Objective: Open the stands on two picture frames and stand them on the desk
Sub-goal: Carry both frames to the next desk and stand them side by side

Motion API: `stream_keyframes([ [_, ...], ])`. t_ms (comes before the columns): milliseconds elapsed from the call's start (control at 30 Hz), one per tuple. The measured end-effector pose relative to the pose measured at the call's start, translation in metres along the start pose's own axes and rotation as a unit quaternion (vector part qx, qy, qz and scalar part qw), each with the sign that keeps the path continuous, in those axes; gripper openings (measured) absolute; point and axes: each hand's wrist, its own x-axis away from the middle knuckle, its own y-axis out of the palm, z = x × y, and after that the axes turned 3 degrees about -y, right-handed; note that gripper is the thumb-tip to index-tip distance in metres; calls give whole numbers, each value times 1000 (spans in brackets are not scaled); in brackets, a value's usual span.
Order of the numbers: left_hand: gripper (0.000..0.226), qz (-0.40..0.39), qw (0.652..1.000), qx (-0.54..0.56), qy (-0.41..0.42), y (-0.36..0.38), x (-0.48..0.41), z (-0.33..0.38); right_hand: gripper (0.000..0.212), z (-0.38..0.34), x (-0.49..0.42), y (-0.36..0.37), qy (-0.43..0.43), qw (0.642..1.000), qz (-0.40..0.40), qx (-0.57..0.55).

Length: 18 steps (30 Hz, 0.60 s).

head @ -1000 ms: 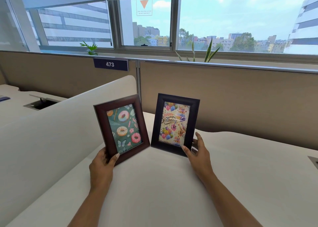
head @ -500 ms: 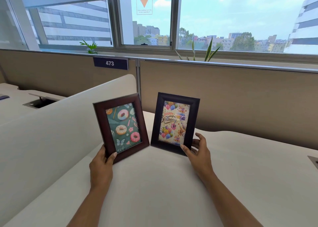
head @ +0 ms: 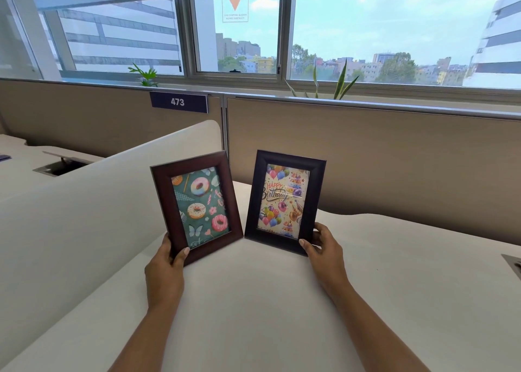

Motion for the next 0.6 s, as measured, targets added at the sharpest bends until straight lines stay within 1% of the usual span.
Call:
stream_keyframes([
  [233,48,-2,1000,6,-9,0,-2,-4,42,-1,0,-1,7,1000,4,3],
  [467,46,-14,1000,-19,0,0,-2,-4,47,-6,3,0,18,1000,0,-5],
  [600,51,-23,1000,-13,-11,0,0,-1,50,-9,2,1,24,1000,-1,-3],
])
